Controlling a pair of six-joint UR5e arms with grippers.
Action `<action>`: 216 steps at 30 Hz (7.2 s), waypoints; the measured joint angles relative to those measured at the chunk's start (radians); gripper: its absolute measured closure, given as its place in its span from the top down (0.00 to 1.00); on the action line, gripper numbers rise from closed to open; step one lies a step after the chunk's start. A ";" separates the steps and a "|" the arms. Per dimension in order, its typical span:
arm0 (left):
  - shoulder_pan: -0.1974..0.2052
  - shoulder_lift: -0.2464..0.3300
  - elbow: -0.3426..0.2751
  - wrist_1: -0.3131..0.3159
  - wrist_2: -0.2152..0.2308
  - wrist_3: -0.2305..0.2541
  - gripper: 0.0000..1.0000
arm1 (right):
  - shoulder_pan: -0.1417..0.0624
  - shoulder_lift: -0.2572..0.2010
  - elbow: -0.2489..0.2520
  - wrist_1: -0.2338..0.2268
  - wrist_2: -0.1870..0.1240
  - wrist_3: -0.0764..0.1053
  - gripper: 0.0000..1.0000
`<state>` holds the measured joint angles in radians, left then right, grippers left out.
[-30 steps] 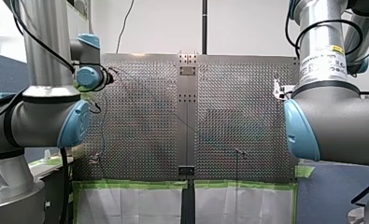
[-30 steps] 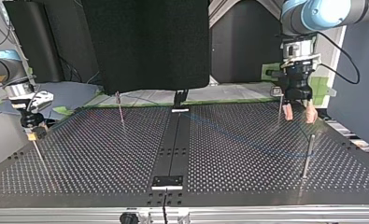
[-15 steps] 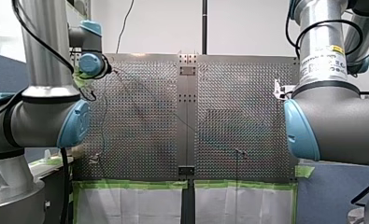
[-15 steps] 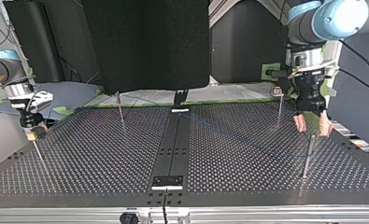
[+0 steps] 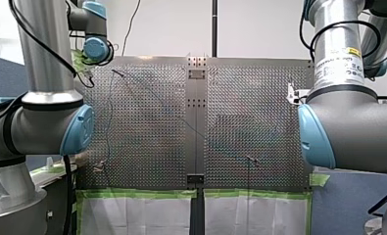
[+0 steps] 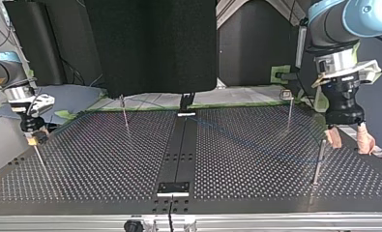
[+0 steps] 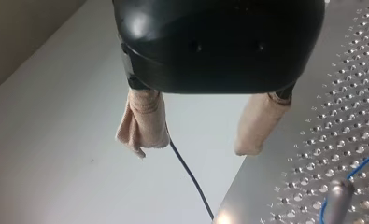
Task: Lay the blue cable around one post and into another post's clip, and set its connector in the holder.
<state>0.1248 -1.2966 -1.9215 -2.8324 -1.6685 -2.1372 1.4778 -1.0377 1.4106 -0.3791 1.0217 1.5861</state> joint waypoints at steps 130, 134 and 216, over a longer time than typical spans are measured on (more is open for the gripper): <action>-0.004 -0.033 0.190 -0.465 -0.027 0.639 1.00 | 0.000 0.000 0.000 0.015 0.000 -0.009 0.99; 0.000 -0.033 0.190 -0.464 -0.020 0.637 1.00 | 0.000 0.000 0.000 0.015 0.000 -0.009 0.99; -0.302 -0.220 -0.115 -0.142 0.057 0.570 1.00 | -0.001 0.000 -0.001 0.010 0.000 -0.009 0.99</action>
<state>-0.1767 -1.5166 -2.0364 -2.9745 -1.6117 -1.5674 1.4770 -1.0380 1.4095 -0.3693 1.0219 1.5772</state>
